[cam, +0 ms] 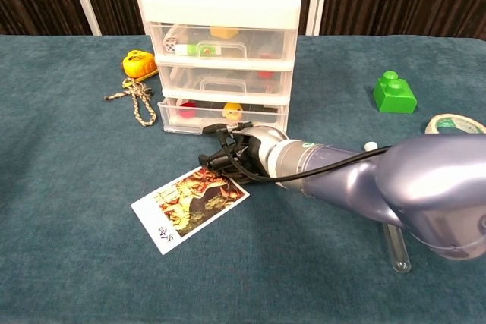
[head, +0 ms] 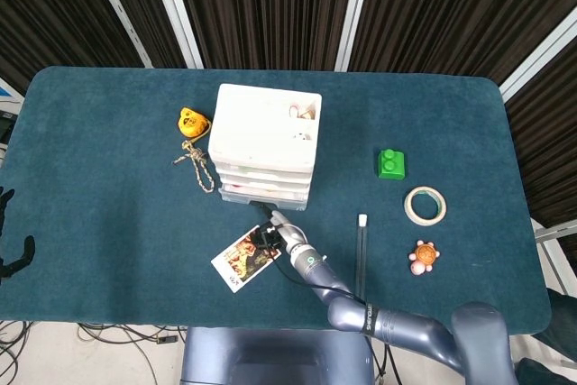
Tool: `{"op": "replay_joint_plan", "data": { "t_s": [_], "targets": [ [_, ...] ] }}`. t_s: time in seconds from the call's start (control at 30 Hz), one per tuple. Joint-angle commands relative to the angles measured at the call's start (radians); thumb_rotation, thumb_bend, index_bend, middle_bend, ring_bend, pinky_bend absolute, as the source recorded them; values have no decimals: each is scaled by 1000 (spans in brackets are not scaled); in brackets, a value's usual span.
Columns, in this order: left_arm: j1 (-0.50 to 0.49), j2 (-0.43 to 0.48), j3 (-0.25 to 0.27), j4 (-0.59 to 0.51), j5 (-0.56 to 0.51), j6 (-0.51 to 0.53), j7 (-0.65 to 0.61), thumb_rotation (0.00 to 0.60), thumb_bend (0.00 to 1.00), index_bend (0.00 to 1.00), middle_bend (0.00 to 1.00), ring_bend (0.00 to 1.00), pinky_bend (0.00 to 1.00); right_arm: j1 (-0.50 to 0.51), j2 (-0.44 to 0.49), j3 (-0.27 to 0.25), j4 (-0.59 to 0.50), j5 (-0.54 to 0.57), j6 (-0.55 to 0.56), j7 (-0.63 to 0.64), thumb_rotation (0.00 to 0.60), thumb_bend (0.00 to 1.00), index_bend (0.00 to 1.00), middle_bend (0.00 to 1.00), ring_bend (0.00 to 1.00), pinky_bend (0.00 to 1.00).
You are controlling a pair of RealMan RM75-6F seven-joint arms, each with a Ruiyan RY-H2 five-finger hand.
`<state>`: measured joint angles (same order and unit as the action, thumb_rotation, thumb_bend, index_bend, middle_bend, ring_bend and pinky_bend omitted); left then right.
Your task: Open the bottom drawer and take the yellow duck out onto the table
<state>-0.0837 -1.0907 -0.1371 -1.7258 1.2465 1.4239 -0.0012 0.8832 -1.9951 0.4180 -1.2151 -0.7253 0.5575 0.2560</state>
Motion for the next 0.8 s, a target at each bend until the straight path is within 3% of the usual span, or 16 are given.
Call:
{"op": "replay_joint_plan", "data": {
  "t_s": [0.03, 0.43, 0.8],
  "targets": [
    [0, 0, 1, 1, -1, -1, 2, 600, 461, 0, 0, 0, 0, -9, 18, -19, -31, 4, 17, -19, 600, 578, 152, 806, 927, 959],
    [0, 0, 2, 0, 0, 0, 4, 600, 461, 0, 0, 0, 0, -8, 50, -51, -106, 76, 110, -116, 600, 578, 152, 810, 929, 965],
    [0, 2, 2, -5, -6, -1, 10, 600, 461, 0, 0, 0, 0, -81, 172, -60, -321, -54, 189, -117, 600, 578, 153, 816, 929, 964]
  ]
}}
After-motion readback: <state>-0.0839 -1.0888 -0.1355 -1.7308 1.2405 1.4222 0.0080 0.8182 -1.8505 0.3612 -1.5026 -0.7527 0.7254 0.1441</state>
